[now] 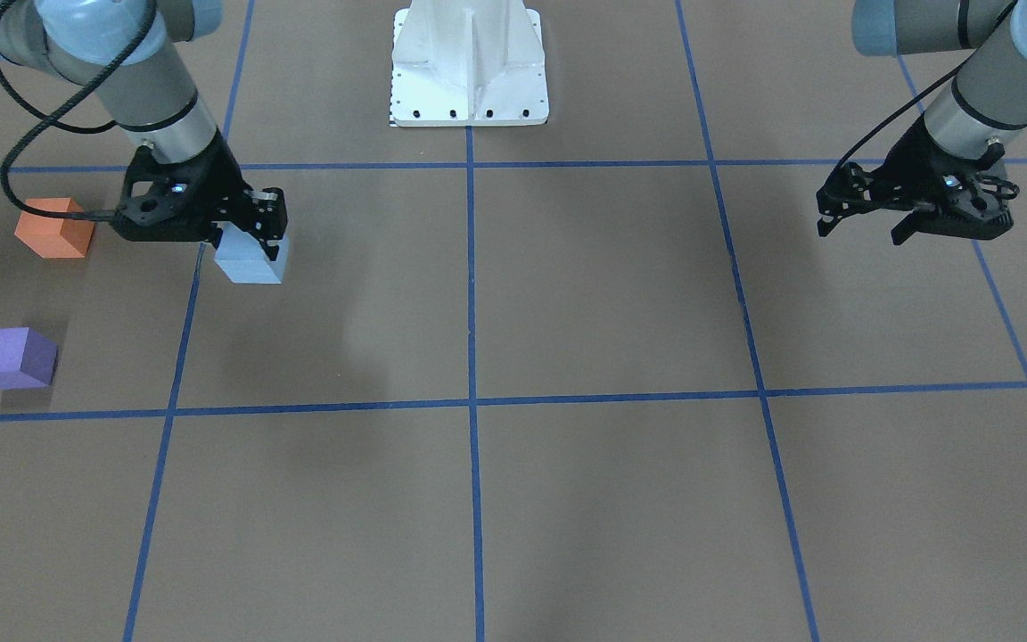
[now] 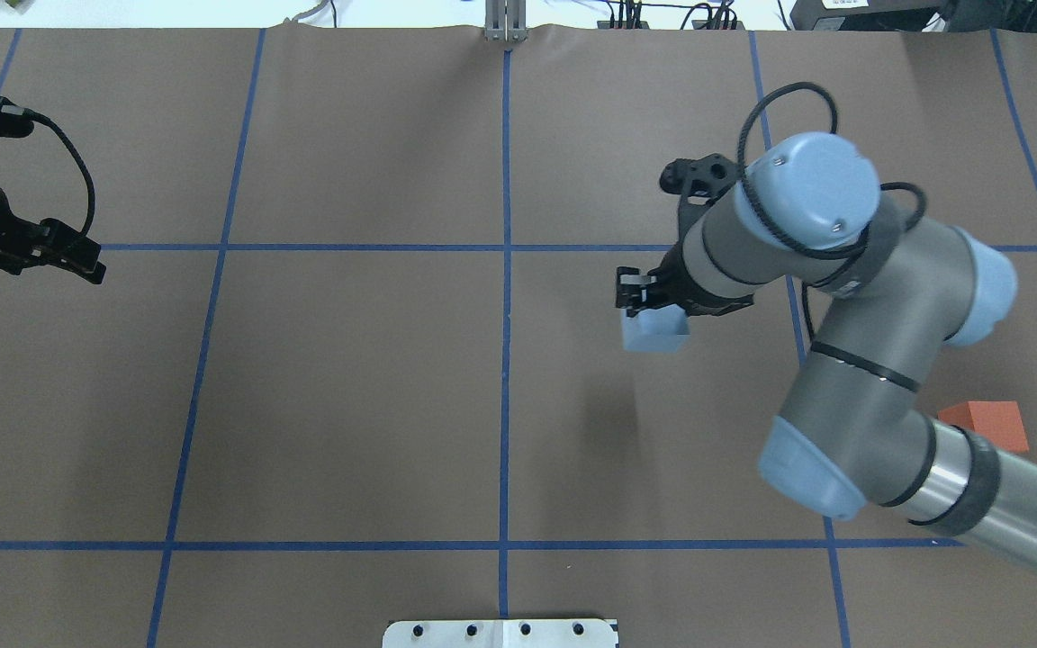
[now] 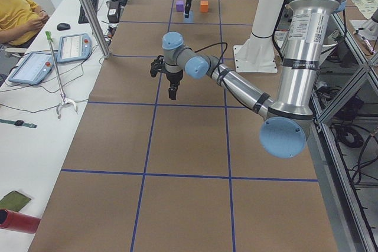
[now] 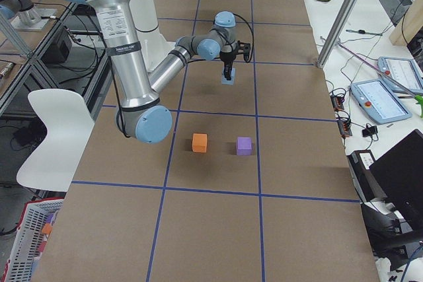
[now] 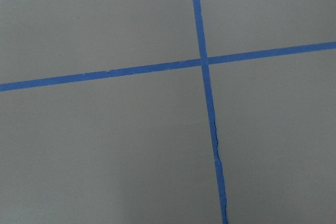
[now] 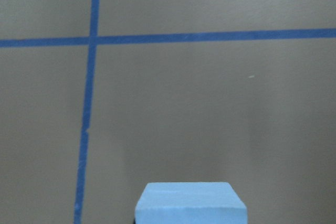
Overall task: Place blue block between orange and purple blocks
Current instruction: 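Carry the blue cube with the right gripper toward the purple cube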
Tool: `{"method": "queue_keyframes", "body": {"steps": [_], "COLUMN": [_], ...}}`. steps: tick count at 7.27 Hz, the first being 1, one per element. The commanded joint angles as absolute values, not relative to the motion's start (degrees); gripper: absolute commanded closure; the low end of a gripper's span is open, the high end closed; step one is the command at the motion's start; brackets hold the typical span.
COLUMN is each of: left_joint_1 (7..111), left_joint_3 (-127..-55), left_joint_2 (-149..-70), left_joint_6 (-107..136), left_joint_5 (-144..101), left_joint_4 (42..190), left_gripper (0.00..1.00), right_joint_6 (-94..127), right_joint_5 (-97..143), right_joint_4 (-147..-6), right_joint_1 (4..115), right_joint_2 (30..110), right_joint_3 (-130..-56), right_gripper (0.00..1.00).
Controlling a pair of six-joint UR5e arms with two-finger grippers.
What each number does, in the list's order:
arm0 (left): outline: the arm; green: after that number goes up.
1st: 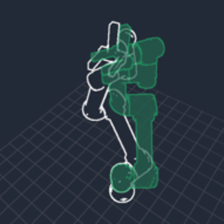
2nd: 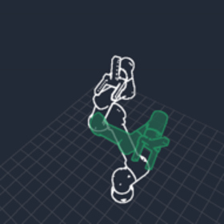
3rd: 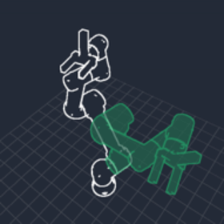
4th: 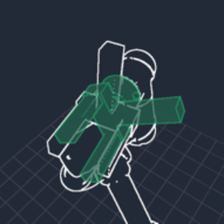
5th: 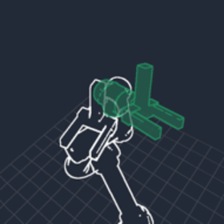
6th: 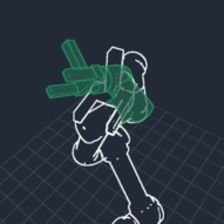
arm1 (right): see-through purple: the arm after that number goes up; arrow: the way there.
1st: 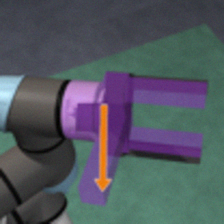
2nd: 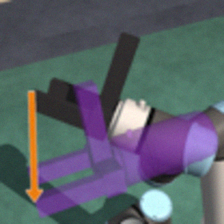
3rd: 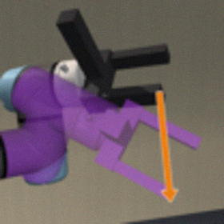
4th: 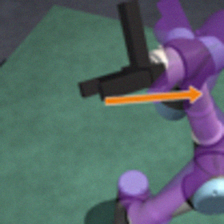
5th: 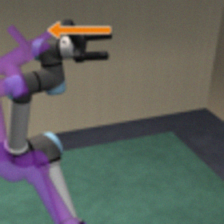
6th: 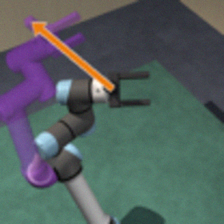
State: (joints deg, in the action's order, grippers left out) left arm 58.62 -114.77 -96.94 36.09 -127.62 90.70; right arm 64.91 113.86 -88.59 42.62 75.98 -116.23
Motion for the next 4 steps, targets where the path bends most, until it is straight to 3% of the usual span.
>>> {"method": "queue_keyframes", "body": {"steps": [1,4], "left_joint_1": [58.6,58.5], "left_joint_3": [-114.6,-114.7], "left_joint_2": [-96.9,-97.0], "left_joint_6": [36.1,36.5], "left_joint_5": [-127.6,-127.6], "left_joint_4": [90.7,90.7], "left_gripper": [0.0,0.0], "right_joint_6": [60.3,48.8], "right_joint_5": [117.1,125.0], "right_joint_4": [-87.8,-82.7], "right_joint_1": [46.9,57.0], "right_joint_2": [84.8,91.8], "right_joint_3": [-118.0,-113.8], "right_gripper": [1.0,1.0]}}
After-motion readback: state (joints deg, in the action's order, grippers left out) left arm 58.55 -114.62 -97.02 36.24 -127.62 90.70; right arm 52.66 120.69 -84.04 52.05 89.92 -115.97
